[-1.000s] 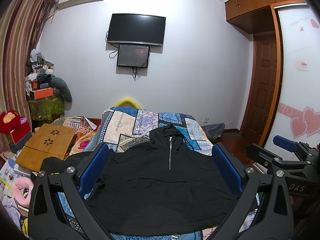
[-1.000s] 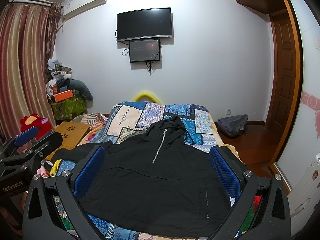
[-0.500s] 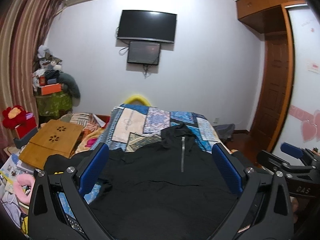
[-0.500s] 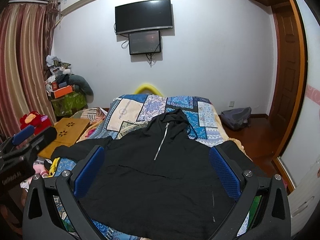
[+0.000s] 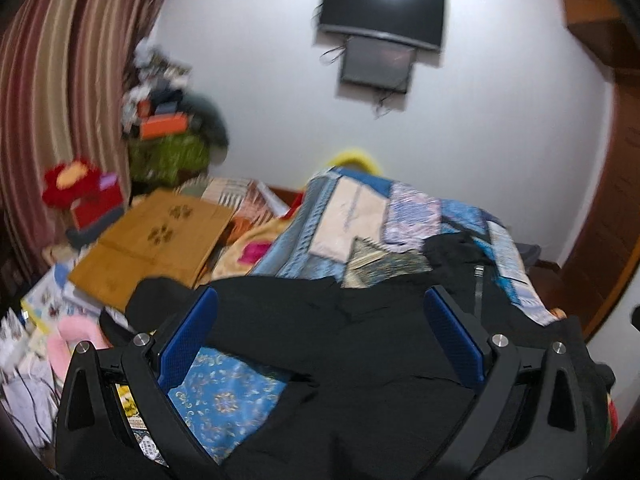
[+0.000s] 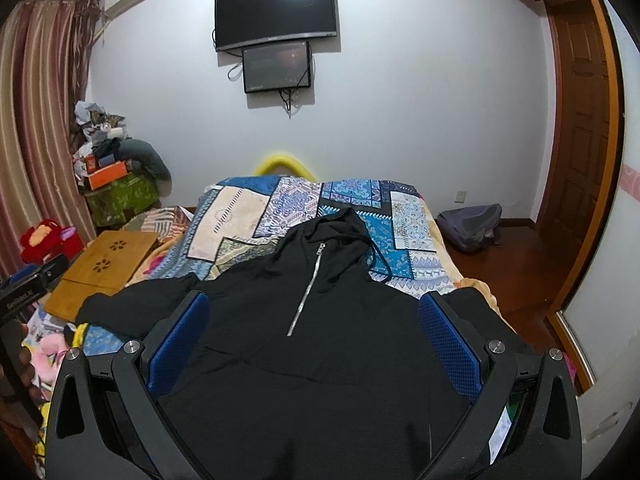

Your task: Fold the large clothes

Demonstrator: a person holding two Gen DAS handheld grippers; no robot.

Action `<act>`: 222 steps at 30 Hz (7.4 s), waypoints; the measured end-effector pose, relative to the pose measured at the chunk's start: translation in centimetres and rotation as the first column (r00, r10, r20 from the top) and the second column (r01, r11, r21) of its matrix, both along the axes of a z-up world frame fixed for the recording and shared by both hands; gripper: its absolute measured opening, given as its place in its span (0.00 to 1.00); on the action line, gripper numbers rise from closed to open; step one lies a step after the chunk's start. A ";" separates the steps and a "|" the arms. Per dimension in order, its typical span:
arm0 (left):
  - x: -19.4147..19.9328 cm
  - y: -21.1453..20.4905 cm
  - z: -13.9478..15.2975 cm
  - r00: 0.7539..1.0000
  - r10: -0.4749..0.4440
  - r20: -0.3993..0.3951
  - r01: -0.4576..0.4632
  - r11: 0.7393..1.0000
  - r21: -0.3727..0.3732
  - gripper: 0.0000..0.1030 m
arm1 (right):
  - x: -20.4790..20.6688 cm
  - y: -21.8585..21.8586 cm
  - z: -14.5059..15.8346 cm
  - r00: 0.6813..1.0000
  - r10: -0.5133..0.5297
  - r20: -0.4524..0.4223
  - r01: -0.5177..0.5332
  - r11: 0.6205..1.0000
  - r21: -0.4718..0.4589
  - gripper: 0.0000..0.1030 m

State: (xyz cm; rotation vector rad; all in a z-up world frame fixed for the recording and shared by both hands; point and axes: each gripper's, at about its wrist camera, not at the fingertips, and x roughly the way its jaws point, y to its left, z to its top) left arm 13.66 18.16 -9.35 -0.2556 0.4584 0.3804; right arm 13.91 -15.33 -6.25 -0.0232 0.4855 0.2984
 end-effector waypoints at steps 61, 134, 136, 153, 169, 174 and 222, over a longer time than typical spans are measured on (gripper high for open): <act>17.5 -8.7 -4.8 0.882 -0.411 -0.229 0.392 0.911 -0.125 0.05 | 6.7 -2.5 -6.0 0.960 -0.016 -0.278 -0.024 0.990 -0.141 1.00; 4.3 5.4 -12.5 0.894 -0.158 -0.419 0.112 0.985 -0.131 0.94 | 9.9 21.3 -8.6 0.831 0.386 -0.399 -0.456 0.885 -0.092 0.08; 5.0 4.2 -12.8 0.884 -0.177 -0.432 0.138 0.983 -0.121 0.94 | 10.6 19.1 -6.7 0.842 0.384 -0.379 -0.436 0.898 -0.059 0.08; 7.6 0.3 -14.5 0.859 -0.195 -0.474 0.146 0.980 -0.139 0.94 | 12.2 6.0 -4.1 0.929 0.182 -0.323 -0.216 0.974 -0.071 0.10; 2.9 6.9 -12.1 0.904 -0.098 -0.416 0.052 0.991 -0.120 0.94 | 8.5 22.9 -12.2 0.740 0.472 -0.479 -0.613 0.766 -0.194 0.57; 2.1 8.8 -13.0 0.902 -0.058 -0.428 0.006 0.993 -0.122 0.94 | 8.8 27.8 -15.9 0.701 0.460 -0.545 -0.655 0.718 -0.236 0.57; 7.5 -4.5 -11.5 0.861 -0.250 -0.443 0.216 0.968 -0.126 0.94 | 12.8 -7.1 -14.4 0.799 0.075 -0.597 0.034 0.985 0.170 0.22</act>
